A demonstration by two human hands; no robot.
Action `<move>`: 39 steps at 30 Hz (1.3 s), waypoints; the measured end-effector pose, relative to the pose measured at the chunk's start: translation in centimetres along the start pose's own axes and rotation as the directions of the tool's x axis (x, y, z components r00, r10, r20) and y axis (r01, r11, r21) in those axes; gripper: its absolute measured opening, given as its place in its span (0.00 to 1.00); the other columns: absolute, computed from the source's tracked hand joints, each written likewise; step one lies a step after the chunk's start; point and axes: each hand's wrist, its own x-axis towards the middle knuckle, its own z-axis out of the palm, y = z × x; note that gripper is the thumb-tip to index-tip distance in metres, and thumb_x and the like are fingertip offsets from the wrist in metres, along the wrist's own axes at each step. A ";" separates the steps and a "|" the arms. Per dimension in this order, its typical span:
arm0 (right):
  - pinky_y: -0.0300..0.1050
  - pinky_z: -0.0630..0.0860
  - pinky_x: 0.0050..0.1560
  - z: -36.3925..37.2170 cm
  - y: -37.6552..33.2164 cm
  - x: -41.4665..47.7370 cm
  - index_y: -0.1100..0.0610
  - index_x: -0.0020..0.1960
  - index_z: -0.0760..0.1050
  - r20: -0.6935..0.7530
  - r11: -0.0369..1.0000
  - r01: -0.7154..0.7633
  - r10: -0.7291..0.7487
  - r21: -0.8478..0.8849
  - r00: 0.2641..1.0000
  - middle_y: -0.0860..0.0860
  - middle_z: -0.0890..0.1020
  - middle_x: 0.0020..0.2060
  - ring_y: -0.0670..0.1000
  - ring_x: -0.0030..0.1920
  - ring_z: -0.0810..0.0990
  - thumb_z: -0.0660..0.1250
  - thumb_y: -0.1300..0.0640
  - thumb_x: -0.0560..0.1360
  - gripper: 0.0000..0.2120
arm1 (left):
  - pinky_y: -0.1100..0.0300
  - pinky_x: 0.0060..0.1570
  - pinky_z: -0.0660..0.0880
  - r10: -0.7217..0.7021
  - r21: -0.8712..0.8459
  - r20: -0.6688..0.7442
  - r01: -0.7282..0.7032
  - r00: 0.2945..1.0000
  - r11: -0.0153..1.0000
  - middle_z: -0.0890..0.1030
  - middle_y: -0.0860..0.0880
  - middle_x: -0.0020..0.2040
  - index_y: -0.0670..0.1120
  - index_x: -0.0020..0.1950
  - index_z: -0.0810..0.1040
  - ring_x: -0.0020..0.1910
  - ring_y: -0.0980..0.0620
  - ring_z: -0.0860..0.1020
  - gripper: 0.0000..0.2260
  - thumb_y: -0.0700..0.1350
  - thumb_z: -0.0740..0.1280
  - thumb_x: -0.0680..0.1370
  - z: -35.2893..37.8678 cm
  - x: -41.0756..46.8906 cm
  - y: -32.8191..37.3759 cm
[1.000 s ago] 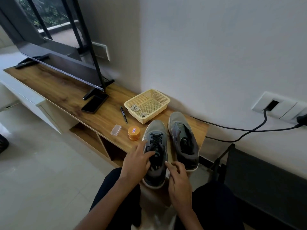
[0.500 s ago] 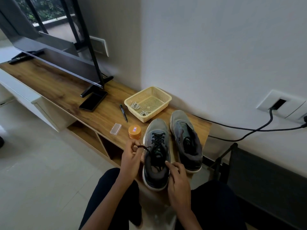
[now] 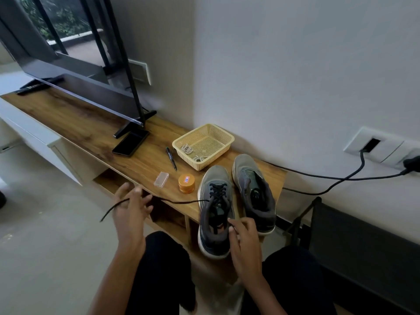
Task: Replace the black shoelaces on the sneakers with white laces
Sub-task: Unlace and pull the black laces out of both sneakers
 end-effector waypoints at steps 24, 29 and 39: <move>0.31 0.73 0.35 -7.9 -6.9 7.7 0.58 0.48 0.73 0.208 0.425 -0.329 0.307 0.843 0.929 0.52 0.78 0.36 0.41 0.33 0.77 0.64 0.71 0.72 0.10 | 0.68 0.36 0.71 -0.204 0.751 0.478 -0.277 0.855 0.599 0.79 0.49 0.47 0.49 0.66 0.69 0.41 0.58 0.76 0.18 0.46 0.66 0.77 3.7 -3.2 -8.6; 0.38 0.72 0.42 -13.4 -7.6 7.4 0.59 0.50 0.74 0.097 0.291 -0.161 0.224 0.943 0.970 0.52 0.80 0.37 0.47 0.38 0.77 0.63 0.70 0.72 0.10 | 0.67 0.43 0.72 -0.092 0.765 0.498 -0.387 0.862 0.516 0.77 0.49 0.55 0.51 0.69 0.64 0.49 0.57 0.76 0.22 0.48 0.66 0.76 4.1 -3.3 -7.7; 0.40 0.77 0.43 -10.5 -1.6 7.9 0.58 0.48 0.77 0.054 0.732 -0.373 0.420 0.570 0.906 0.60 0.80 0.48 0.50 0.43 0.81 0.67 0.69 0.72 0.08 | 0.57 0.64 0.64 0.196 0.656 0.708 -0.735 0.678 0.173 0.68 0.51 0.67 0.52 0.61 0.76 0.66 0.49 0.64 0.14 0.46 0.67 0.75 9.4 -2.0 -7.3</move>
